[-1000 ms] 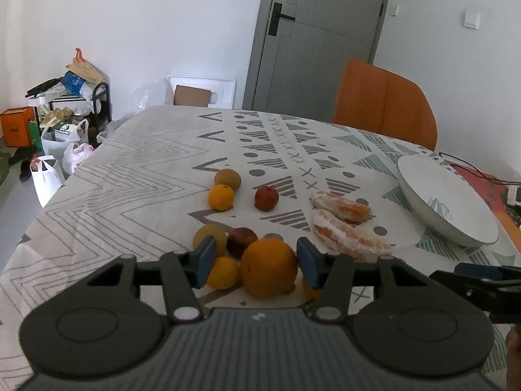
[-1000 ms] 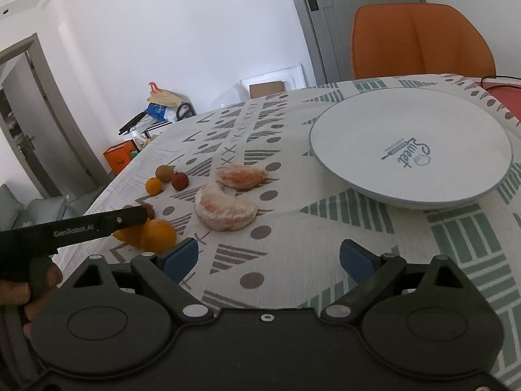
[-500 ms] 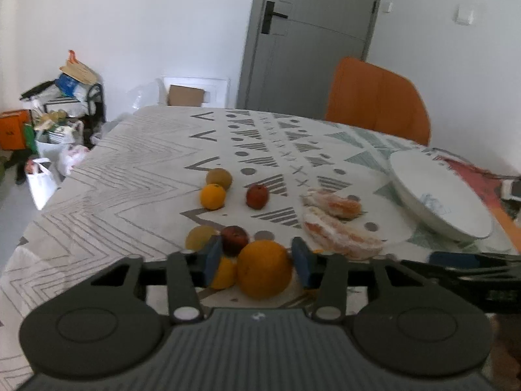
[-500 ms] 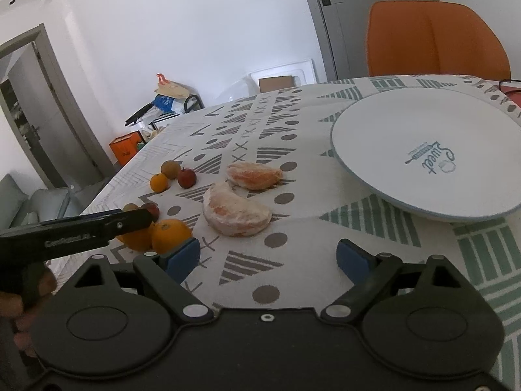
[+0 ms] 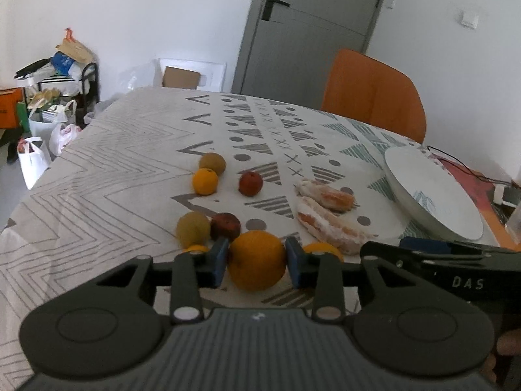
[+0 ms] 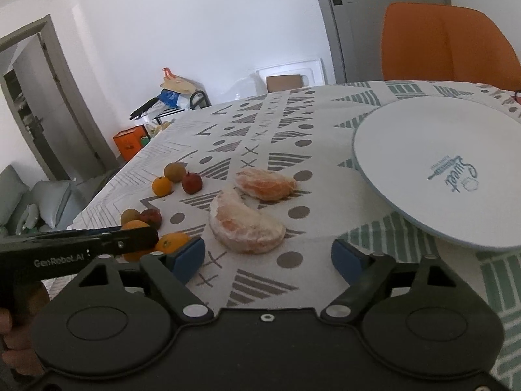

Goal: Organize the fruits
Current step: 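Close the right gripper on the peeled pomelo segment, then carry the orange with the left gripper while the right gripper carries the pomelo segment to the white plate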

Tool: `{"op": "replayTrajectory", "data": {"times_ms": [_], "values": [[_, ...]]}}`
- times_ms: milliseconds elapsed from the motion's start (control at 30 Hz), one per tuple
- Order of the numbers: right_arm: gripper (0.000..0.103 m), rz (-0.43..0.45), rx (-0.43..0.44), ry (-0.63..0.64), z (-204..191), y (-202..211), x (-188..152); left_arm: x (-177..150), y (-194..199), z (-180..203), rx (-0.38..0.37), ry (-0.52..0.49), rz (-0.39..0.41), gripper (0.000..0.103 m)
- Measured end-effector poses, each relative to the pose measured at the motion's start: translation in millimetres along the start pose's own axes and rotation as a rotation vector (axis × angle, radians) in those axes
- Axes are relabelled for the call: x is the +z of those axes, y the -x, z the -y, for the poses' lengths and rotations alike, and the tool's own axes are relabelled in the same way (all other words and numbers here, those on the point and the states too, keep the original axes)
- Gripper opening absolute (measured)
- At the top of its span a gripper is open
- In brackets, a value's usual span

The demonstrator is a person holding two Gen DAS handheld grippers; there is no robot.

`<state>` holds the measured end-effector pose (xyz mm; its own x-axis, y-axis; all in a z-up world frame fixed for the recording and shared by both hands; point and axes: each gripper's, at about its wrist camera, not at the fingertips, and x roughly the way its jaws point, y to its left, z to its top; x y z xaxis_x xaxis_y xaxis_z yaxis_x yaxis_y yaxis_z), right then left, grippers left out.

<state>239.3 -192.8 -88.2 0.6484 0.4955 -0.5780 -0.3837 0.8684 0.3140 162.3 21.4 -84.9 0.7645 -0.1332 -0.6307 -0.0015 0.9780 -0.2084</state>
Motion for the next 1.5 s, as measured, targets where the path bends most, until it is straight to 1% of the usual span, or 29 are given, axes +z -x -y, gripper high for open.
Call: {"op": "replayTrajectory", "data": {"times_ms": [133, 367, 433, 533, 600, 633, 667, 733, 833, 900, 1067, 1167, 1400, 1500], "values": [[0.079, -0.002, 0.000, 0.028, -5.1, -9.5, 4.9, 3.6, 7.1, -3.9, 0.009, 0.007, 0.025, 0.036], [0.078, 0.002, 0.021, 0.089, -16.4, -26.8, 16.0, 9.8, 15.1, -15.6, 0.031, 0.033, 0.051, 0.036], [0.078, -0.011, 0.015, 0.107, -19.1, -35.2, 17.7, 11.7, 15.2, -17.1, 0.033, 0.032, 0.055, 0.036], [0.078, -0.004, -0.005, 0.160, -26.1, -40.4, 16.7, 13.2, 14.3, -17.8, 0.037, 0.027, 0.053, 0.036], [0.076, -0.003, -0.016, 0.185, -28.0, -40.0, 14.8, 14.4, 13.8, -17.1, 0.039, 0.021, 0.053, 0.036], [0.070, 0.002, -0.020, 0.196, -28.2, -38.8, 13.5, 14.8, 13.6, -16.8, 0.042, 0.018, 0.054, 0.036], [0.062, 0.003, -0.020, 0.202, -27.5, -36.8, 12.7, 14.6, 13.5, -16.6, 0.044, 0.016, 0.054, 0.036], [0.054, 0.002, -0.016, 0.213, -26.7, -34.2, 12.3, 14.4, 12.5, -16.0, 0.046, 0.014, 0.051, 0.036], [0.050, 0.009, -0.014, 0.208, -22.8, -27.1, 8.5, 14.0, 11.9, -13.9, 0.047, 0.007, 0.049, 0.036], [0.049, 0.012, -0.017, 0.200, -19.7, -22.3, 5.9, 13.3, 11.2, -12.0, 0.047, 0.002, 0.047, 0.036], [0.046, 0.019, -0.023, 0.134, -6.5, -7.5, 0.6, 10.9, 11.4, -7.3, 0.040, -0.012, 0.042, 0.036], [0.040, 0.027, -0.023, 0.094, 1.5, 0.6, -1.7, 10.1, 12.4, -4.6, 0.034, -0.016, 0.041, 0.036], [0.040, 0.015, -0.056, 0.046, 14.3, 21.0, -11.6, 9.6, 15.4, 2.0, 0.022, -0.026, 0.049, 0.036], [0.042, 0.003, -0.058, 0.013, 21.5, 30.6, -14.8, 8.6, 18.0, 3.8, 0.018, -0.027, 0.054, 0.036]]}}
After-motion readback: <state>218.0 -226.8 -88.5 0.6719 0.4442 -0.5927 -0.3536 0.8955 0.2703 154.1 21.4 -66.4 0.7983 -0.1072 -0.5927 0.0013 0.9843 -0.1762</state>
